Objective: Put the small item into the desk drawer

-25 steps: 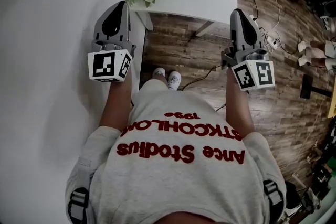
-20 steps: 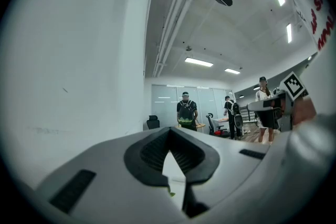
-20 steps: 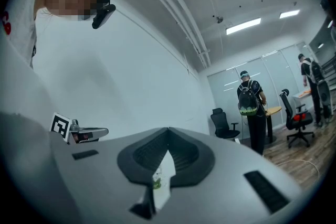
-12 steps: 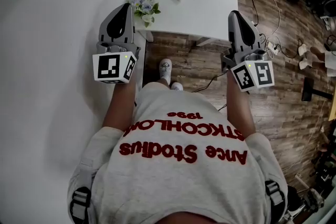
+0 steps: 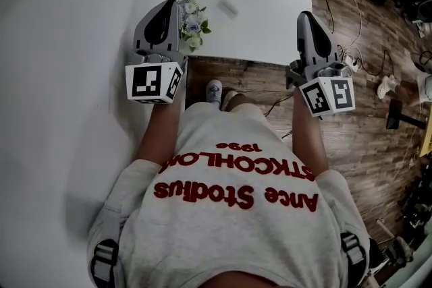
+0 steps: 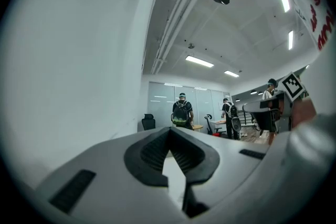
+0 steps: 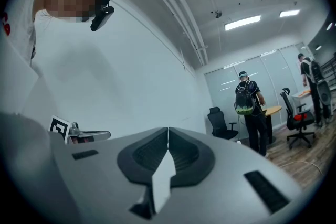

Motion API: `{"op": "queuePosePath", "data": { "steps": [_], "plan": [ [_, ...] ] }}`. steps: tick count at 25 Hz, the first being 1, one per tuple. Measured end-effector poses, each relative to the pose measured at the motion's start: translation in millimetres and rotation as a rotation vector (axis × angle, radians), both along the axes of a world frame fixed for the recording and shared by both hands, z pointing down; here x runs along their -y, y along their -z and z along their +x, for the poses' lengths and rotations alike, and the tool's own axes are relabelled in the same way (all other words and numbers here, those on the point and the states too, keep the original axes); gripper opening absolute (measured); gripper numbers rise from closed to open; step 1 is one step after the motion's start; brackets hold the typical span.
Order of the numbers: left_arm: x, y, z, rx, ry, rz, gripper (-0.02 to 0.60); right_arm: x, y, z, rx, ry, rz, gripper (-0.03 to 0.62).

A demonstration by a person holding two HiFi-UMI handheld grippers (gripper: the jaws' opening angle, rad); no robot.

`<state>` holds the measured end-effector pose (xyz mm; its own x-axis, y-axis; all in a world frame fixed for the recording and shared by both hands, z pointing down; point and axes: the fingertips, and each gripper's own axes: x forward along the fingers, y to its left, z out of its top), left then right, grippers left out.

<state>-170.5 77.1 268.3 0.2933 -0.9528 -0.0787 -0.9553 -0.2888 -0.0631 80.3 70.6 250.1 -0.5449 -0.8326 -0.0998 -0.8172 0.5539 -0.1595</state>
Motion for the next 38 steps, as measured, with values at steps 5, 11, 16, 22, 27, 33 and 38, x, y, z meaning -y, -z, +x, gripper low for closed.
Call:
{"op": "queuePosePath", "data": {
  "steps": [5, 11, 16, 22, 27, 33, 38],
  "plan": [
    [14, -7, -1, 0.005, 0.015, -0.015, 0.007, 23, -8, 4, 0.010, 0.016, -0.029, 0.005],
    [41, 6, 2, 0.023, 0.088, 0.008, 0.007, 68, -3, 9, 0.028, 0.093, -0.025, 0.006],
    [71, 4, 6, 0.019, 0.158, 0.010, 0.007, 112, 4, 14, 0.029, 0.160, 0.003, 0.006],
    [94, 3, 10, 0.033, 0.206, 0.028, 0.006, 144, -6, 16, 0.029, 0.221, -0.003, 0.006],
    [118, 14, 11, 0.052, 0.208, 0.036, 0.008, 163, -16, 3, 0.004, 0.256, -0.045, 0.009],
    [144, -3, 6, 0.042, 0.137, -0.024, 0.006, 173, -54, -33, -0.073, 0.311, -0.181, 0.081],
    [166, -25, -8, 0.034, 0.092, -0.066, 0.006, 175, -121, -78, -0.166, 0.353, -0.328, 0.110]
  ]
}}
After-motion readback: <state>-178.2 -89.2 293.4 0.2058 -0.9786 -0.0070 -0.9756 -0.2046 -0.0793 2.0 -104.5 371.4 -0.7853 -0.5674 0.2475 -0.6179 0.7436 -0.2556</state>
